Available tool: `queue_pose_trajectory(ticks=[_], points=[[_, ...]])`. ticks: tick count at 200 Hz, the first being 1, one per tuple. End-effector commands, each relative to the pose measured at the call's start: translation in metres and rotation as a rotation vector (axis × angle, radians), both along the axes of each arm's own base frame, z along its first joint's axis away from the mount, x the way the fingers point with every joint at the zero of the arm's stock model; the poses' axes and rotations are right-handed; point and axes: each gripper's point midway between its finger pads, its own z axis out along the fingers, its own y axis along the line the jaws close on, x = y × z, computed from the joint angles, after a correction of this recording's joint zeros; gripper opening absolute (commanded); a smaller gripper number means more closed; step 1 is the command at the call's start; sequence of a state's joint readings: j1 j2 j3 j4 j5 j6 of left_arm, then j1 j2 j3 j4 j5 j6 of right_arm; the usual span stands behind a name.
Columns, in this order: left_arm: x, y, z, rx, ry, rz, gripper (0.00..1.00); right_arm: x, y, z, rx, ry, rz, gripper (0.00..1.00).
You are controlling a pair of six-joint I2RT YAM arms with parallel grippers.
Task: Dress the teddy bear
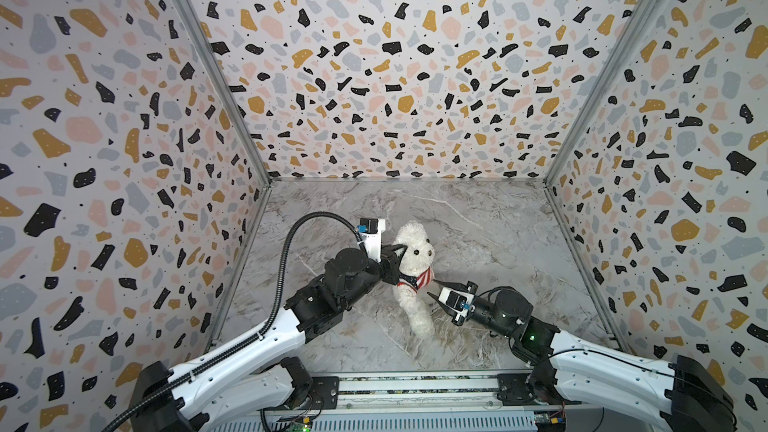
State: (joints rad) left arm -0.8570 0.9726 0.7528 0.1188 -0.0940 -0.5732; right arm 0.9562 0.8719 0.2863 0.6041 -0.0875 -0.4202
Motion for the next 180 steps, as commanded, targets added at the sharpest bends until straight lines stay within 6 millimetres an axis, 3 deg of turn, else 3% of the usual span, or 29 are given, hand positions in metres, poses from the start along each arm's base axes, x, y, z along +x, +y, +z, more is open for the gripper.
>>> queue_pose_trajectory(ticks=[1, 21, 81, 132, 180], points=[[-0.001, -0.004, 0.040, -0.102, -0.056, -0.026, 0.00, 0.007, 0.005, 0.015, 0.019, -0.058, -0.019, 0.32], [-0.001, -0.004, 0.042, -0.114, -0.055, -0.026, 0.00, 0.009, 0.008, 0.012, -0.005, -0.069, -0.022, 0.26], [-0.002, -0.004, 0.044, -0.125, -0.051, -0.030, 0.00, -0.013, 0.004, 0.011, 0.037, -0.073, 0.025, 0.19], [-0.002, -0.006, 0.047, -0.150, -0.049, -0.041, 0.00, -0.008, 0.014, -0.004, -0.047, -0.092, 0.031, 0.08], [-0.004, -0.010, 0.045, -0.157, -0.038, -0.061, 0.00, 0.001, 0.017, 0.004, -0.036, -0.117, -0.003, 0.16]])
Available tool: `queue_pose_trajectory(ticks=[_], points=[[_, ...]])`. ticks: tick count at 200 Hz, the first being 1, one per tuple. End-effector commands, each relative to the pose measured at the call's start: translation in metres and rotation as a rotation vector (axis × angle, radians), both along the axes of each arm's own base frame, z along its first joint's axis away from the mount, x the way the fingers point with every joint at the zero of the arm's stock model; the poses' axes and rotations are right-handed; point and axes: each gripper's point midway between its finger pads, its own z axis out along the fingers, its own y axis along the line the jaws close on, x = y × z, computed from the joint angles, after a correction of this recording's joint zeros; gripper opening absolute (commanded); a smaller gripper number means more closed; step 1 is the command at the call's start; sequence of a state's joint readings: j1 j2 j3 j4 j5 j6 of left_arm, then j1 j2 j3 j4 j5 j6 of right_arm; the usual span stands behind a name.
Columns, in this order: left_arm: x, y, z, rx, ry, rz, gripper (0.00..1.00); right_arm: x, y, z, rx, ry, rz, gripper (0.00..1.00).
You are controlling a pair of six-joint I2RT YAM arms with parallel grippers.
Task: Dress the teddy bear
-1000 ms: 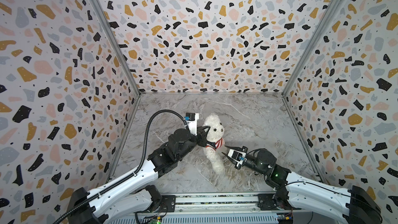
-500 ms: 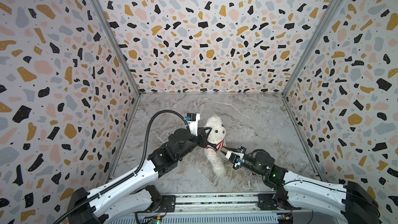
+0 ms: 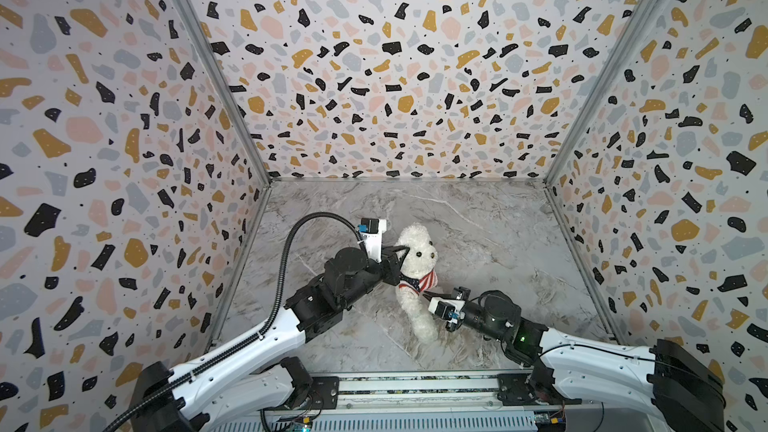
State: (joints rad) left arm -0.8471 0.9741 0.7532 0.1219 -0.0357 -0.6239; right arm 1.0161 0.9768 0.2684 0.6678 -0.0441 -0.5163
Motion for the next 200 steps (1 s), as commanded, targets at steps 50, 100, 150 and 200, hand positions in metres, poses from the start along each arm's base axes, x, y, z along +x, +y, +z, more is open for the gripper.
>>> queue_pose_trajectory(ticks=[50, 100, 150, 200], points=[[0.000, -0.010, 0.040, -0.121, -0.065, -0.039, 0.00, 0.008, 0.002, 0.043, 0.099, -0.097, -0.038, 0.21], [-0.001, -0.011, 0.040, -0.122, -0.065, -0.044, 0.00, 0.005, 0.001, 0.051, 0.119, -0.118, -0.020, 0.22], [0.000, -0.011, 0.037, -0.120, -0.059, -0.045, 0.00, -0.001, -0.001, 0.056, 0.151, -0.137, -0.005, 0.31], [-0.001, -0.014, 0.037, -0.121, -0.054, -0.060, 0.00, 0.002, -0.001, 0.057, 0.147, -0.148, -0.015, 0.33]])
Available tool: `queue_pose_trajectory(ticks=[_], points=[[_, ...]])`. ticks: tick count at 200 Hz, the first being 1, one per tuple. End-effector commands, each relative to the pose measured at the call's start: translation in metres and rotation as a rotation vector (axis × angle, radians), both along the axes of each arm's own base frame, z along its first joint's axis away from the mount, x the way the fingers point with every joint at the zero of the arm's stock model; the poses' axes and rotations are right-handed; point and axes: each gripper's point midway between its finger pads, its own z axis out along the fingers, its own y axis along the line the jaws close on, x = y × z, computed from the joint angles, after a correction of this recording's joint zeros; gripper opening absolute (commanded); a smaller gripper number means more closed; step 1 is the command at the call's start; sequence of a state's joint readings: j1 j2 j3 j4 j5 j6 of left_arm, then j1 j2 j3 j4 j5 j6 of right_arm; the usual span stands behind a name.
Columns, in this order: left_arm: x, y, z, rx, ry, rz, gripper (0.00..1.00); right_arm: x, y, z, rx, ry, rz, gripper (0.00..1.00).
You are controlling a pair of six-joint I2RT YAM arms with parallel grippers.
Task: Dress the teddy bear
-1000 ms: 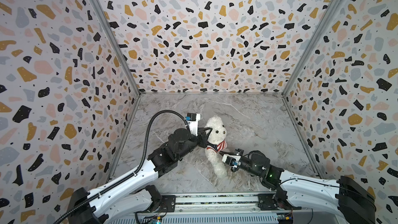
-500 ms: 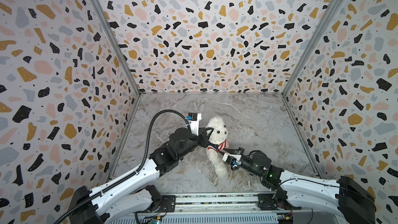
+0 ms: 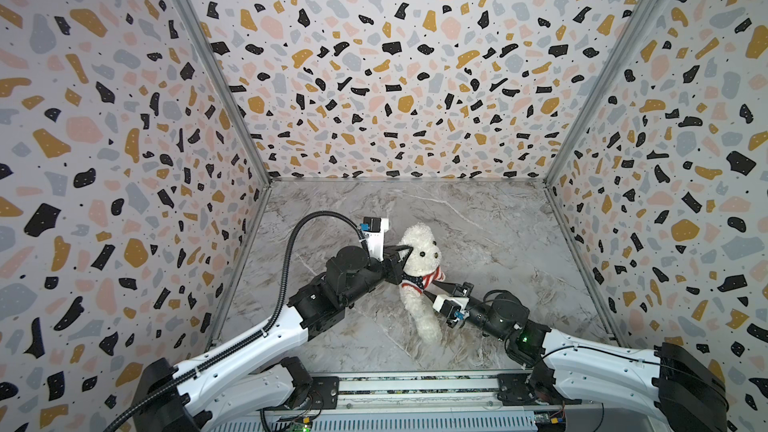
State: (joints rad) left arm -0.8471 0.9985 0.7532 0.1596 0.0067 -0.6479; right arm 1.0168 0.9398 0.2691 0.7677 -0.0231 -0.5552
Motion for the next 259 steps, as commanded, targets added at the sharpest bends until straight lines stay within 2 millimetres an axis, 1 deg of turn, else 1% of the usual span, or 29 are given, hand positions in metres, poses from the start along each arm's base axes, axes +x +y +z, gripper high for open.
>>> queue_pose_trajectory(ticks=[1, 61, 101, 147, 179, 213, 252, 255, 259], points=[[0.001, -0.005, 0.037, -0.092, -0.067, -0.022, 0.00, 0.000, 0.002, 0.020, 0.049, -0.041, 0.003, 0.33], [0.000, -0.009, 0.035, -0.089, -0.064, -0.039, 0.00, 0.002, 0.008, 0.022, 0.028, -0.058, 0.005, 0.32], [-0.001, -0.011, 0.033, -0.090, -0.053, -0.050, 0.00, 0.007, 0.016, 0.023, 0.014, -0.068, -0.004, 0.28], [-0.002, -0.013, 0.028, -0.087, -0.040, -0.057, 0.00, 0.001, 0.023, 0.031, 0.023, -0.105, 0.021, 0.27], [-0.001, -0.012, 0.027, -0.084, -0.039, -0.053, 0.00, -0.007, 0.021, 0.033, 0.029, -0.131, 0.040, 0.27], [0.000, -0.013, 0.025, -0.080, -0.039, -0.051, 0.00, -0.001, 0.014, 0.030, 0.013, -0.140, -0.009, 0.28], [0.000, -0.014, 0.022, -0.078, -0.026, -0.055, 0.00, 0.009, 0.017, 0.028, -0.002, -0.117, -0.052, 0.29], [0.001, -0.014, 0.027, -0.096, -0.043, -0.054, 0.00, 0.010, 0.018, 0.027, -0.003, -0.114, -0.053, 0.29], [0.000, -0.015, 0.029, -0.102, -0.046, -0.056, 0.00, 0.011, 0.019, 0.026, -0.005, -0.110, -0.057, 0.29]])
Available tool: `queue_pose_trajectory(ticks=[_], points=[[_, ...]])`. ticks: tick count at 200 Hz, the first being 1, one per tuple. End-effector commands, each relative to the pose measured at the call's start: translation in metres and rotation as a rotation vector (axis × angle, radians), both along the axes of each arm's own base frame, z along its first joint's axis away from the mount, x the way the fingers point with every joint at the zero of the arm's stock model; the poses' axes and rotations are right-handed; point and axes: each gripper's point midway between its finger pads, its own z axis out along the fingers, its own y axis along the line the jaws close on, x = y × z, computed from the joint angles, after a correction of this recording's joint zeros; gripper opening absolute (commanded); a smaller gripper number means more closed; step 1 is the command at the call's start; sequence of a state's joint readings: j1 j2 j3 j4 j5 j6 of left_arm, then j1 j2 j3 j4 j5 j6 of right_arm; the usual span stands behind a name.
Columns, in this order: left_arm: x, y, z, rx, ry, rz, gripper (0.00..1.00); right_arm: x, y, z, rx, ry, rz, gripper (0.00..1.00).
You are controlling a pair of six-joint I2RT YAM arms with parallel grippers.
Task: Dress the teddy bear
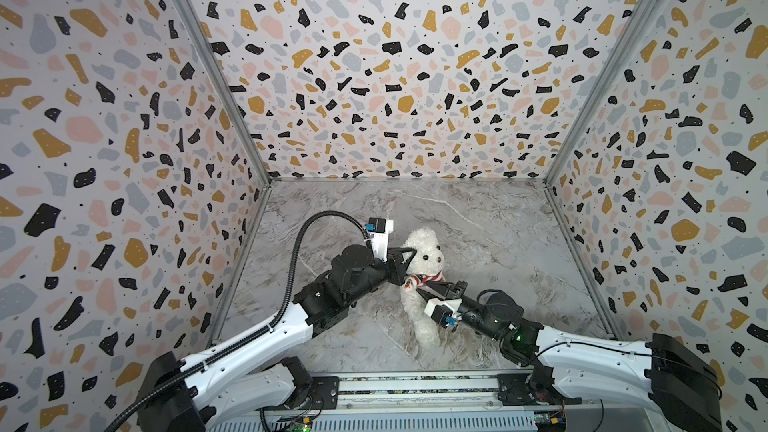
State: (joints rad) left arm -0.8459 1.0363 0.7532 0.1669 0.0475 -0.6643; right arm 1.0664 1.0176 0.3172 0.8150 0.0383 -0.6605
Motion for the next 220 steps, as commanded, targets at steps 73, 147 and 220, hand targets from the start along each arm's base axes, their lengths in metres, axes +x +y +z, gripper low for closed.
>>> queue_pose_trajectory(ticks=[73, 147, 220], points=[[-0.002, -0.006, 0.042, -0.122, -0.081, -0.032, 0.00, 0.037, 0.007, 0.015, 0.003, -0.039, -0.176, 0.26], [-0.003, -0.006, 0.039, -0.158, -0.070, -0.031, 0.00, 0.053, 0.006, 0.014, -0.008, -0.032, -0.218, 0.09], [0.007, 0.009, 0.042, -0.144, -0.086, 0.060, 0.00, 0.025, 0.016, -0.004, -0.100, 0.016, -0.046, 0.00]])
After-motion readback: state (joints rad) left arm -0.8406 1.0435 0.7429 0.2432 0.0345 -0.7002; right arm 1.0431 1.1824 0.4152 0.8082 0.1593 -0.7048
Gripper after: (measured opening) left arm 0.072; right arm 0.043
